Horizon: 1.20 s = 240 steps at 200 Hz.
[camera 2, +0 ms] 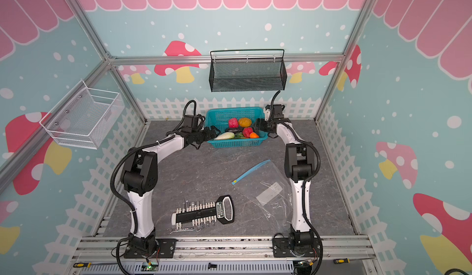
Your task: Place the food in the zip-top bag and seal the zipper
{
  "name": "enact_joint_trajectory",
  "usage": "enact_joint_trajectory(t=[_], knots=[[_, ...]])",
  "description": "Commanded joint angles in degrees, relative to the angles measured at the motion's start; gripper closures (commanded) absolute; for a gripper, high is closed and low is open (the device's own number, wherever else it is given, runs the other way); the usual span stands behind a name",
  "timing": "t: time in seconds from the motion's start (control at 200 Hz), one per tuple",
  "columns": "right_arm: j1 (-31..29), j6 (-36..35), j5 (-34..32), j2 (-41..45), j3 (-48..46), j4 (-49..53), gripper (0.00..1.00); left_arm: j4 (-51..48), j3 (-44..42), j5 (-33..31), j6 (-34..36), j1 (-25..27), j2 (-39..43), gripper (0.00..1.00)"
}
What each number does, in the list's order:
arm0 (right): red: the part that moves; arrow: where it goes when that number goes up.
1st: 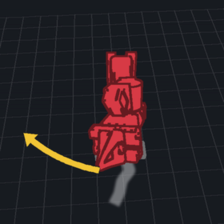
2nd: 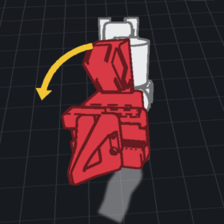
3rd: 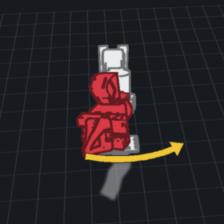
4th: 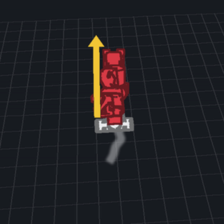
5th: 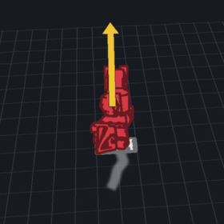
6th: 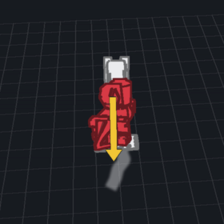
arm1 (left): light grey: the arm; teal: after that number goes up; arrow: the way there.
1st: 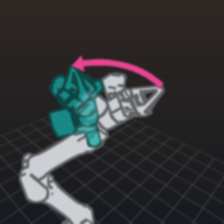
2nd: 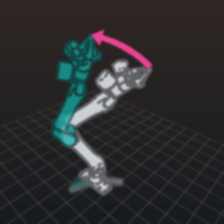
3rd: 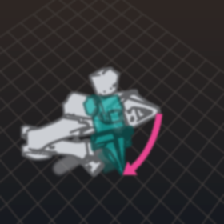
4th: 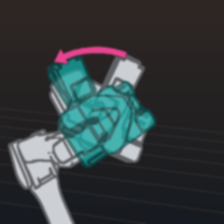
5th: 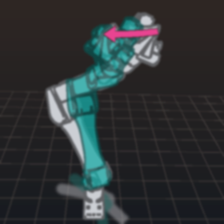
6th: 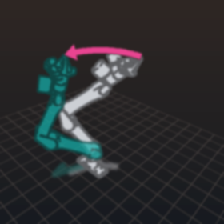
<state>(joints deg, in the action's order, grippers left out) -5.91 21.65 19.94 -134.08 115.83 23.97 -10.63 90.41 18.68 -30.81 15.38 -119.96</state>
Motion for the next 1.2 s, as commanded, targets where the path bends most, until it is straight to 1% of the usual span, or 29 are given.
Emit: enact_joint_trajectory(t=[0.0,0.095,0.175,0.24,0.295,0.415,0.485,0.585,0.6,0.61,0.64,0.695,0.755,0.8,0.865,0.935,1.041,1.116,1.196], knots=[[0.55,-0.05,-6.50,1.69,5.56,4.96,0.13,-0.18,-0.99,-2.21,1.32,-1.89,4.45,0.01],[0.56,0.76,-11.85,4.66,7.83,9.54,0.09,-0.74,-2.63,-2.79,1.58,-2.45,7.44,0.00],[0.23,2.12,-14.63,9.66,3.83,11.33,0.08,-1.72,-4.82,-3.27,1.90,-2.46,10.45,0.00],[-0.40,3.59,-16.81,16.08,-3.30,11.27,0.07,-2.51,-7.23,-3.28,1.63,-2.31,13.37,0.00],[-0.97,4.92,-18.45,22.26,-11.50,10.24,0.07,-3.36,-9.94,-3.23,1.55,-1.91,16.31,0.00],[-3.04,7.20,-21.20,39.38,-28.69,9.46,0.07,-5.22,-16.09,-3.61,1.33,0.26,23.06,0.00],[-5.22,9.75,-20.42,48.15,-37.34,9.49,0.06,-5.25,-19.41,-3.86,0.58,2.79,26.14,0.00],[-9.37,14.90,-19.45,58.42,-45.89,12.88,0.06,-5.23,-21.97,-3.33,-0.88,7.63,27.91,0.00],[-9.95,15.83,-18.92,59.95,-47.14,13.21,0.06,-5.19,-22.20,-3.27,-1.16,7.80,27.88,0.00],[-10.20,16.75,-18.59,60.92,-48.21,13.34,0.06,-5.19,-22.32,-3.27,-1.35,9.20,27.82,0.00],[-11.11,19.41,-17.14,63.92,-51.25,13.56,0.07,-4.89,-22.61,-3.01,-1.57,10.99,27.54,0.00],[-11.55,23.32,-12.74,69.12,-56.75,14.42,0.06,-4.85,-22.58,-2.49,-1.62,13.45,26.66,0.00],[-11.92,27.01,-11.95,74.51,-61.45,16.75,0.06,-4.82,-22.41,-1.64,-1.86,15.13,25.38,0.00],[-11.93,28.83,-12.71,78.00,-64.34,19.05,0.06,-4.80,-22.16,-1.00,-2.29,15.82,24.43,0.00],[-11.93,30.17,-13.25,81.28,-68.40,22.17,0.06,-4.41,-21.90,-0.31,-2.90,16.58,23.46,0.01],[-11.89,31.58,-15.12,84.41,-70.55,26.43,0.06,-4.06,-21.81,0.02,-3.11,17.40,22.74,0.01],[-11.93,33.86,-16.38,89.35,-74.48,26.40,0.09,-1.86,-22.83,0.23,-3.77,18.43,21.94,0.00],[-11.84,34.08,-17.94,89.15,-76.37,26.06,0.09,-1.24,-22.93,1.00,-4.23,18.46,20.77,0.01],[-11.84,34.14,-19.74,85.98,-77.74,25.32,0.08,-0.95,-23.25,1.22,-4.69,18.51,20.43,0.01]])
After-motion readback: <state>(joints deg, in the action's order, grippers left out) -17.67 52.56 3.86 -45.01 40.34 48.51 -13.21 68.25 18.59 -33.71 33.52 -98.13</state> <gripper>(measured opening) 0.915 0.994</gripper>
